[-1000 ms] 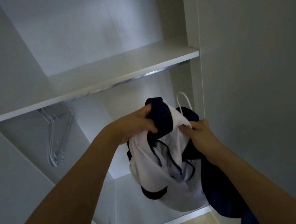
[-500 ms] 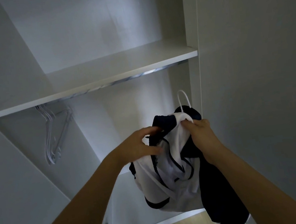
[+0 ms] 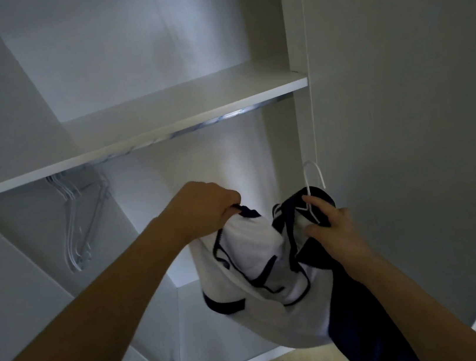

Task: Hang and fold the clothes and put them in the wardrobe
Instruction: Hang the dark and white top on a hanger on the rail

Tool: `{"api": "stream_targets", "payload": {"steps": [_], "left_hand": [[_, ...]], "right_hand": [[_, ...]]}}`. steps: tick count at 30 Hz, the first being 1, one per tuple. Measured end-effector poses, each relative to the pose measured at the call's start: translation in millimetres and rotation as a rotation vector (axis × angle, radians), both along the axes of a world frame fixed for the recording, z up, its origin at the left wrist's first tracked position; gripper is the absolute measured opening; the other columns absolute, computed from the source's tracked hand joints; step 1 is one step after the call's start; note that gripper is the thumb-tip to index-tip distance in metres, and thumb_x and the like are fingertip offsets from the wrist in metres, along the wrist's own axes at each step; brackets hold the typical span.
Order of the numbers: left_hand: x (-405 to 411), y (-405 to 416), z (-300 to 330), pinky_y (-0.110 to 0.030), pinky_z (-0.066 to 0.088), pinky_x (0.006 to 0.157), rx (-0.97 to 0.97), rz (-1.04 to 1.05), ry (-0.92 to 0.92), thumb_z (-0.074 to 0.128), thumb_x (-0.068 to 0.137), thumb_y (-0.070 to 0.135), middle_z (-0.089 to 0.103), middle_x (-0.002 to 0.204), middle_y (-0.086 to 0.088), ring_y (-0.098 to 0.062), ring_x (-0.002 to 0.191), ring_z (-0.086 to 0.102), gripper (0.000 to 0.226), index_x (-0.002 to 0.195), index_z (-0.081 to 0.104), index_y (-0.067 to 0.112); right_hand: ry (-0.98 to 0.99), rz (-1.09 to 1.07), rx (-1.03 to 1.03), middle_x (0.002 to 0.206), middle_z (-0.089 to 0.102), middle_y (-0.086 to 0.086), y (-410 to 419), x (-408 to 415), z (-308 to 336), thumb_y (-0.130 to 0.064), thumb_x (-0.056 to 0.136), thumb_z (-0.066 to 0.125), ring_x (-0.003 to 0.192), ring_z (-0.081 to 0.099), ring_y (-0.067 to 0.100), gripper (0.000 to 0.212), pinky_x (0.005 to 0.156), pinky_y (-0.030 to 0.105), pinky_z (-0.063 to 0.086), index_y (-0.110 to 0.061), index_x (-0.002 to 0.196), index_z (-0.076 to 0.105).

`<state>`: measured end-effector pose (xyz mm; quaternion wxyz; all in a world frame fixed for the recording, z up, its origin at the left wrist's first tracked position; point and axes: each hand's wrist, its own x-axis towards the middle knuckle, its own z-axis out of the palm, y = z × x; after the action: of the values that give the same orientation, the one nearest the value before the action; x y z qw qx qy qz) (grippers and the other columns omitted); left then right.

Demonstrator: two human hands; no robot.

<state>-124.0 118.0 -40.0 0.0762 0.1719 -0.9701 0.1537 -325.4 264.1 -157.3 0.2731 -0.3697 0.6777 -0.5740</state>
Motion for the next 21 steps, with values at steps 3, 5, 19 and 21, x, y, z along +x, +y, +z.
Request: {"api": "stream_targets", "payload": {"steps": [3, 5, 19, 21], "left_hand": [[2, 9, 15, -0.029, 0.045, 0.056, -0.111, -0.214, -0.042, 0.042, 0.101, 0.029, 0.068, 0.076, 0.000, -0.016, 0.063, 0.061, 0.034, 0.090, 0.072, 0.015], [3, 15, 23, -0.027, 0.043, 0.044, -0.175, -0.321, 0.019, 0.051, 0.096, 0.025, 0.065, 0.066, 0.001, -0.016, 0.051, 0.058, 0.028, 0.083, 0.073, 0.014], [23, 34, -18, -0.023, 0.033, 0.058, 0.439, 0.341, 0.302, 0.062, 0.083, 0.025, 0.050, 0.074, 0.005, -0.007, 0.064, 0.047, 0.014, 0.074, 0.054, 0.018], [21, 36, -31, -0.023, 0.032, 0.058, 0.463, 0.391, 0.355, 0.060, 0.083, 0.019, 0.047, 0.075, 0.002, -0.010, 0.064, 0.044, 0.015, 0.073, 0.049, 0.015]], "right_hand": [[-0.022, 0.072, -0.084, 0.117, 0.038, 0.002, 0, 12, 8, -0.018, 0.081, 0.076, 0.097, 0.053, -0.004, 0.055, 0.094, 0.010, 0.043, -0.050, 0.121, 0.057], [0.024, 0.138, -0.108, 0.104, 0.028, -0.011, -6, 22, 13, -0.029, 0.078, 0.079, 0.093, 0.040, -0.019, 0.054, 0.083, -0.008, 0.030, -0.060, 0.112, 0.052], [0.046, 0.124, -0.126, 0.091, 0.033, -0.008, -22, 35, 14, -0.021, 0.096, 0.057, 0.068, 0.044, -0.016, 0.041, 0.073, -0.005, 0.031, -0.018, 0.056, 0.049], [0.030, 0.135, -0.094, 0.091, 0.033, -0.008, -20, 34, 11, -0.016, 0.097, 0.055, 0.067, 0.044, -0.016, 0.039, 0.072, -0.006, 0.030, -0.014, 0.059, 0.047]]}}
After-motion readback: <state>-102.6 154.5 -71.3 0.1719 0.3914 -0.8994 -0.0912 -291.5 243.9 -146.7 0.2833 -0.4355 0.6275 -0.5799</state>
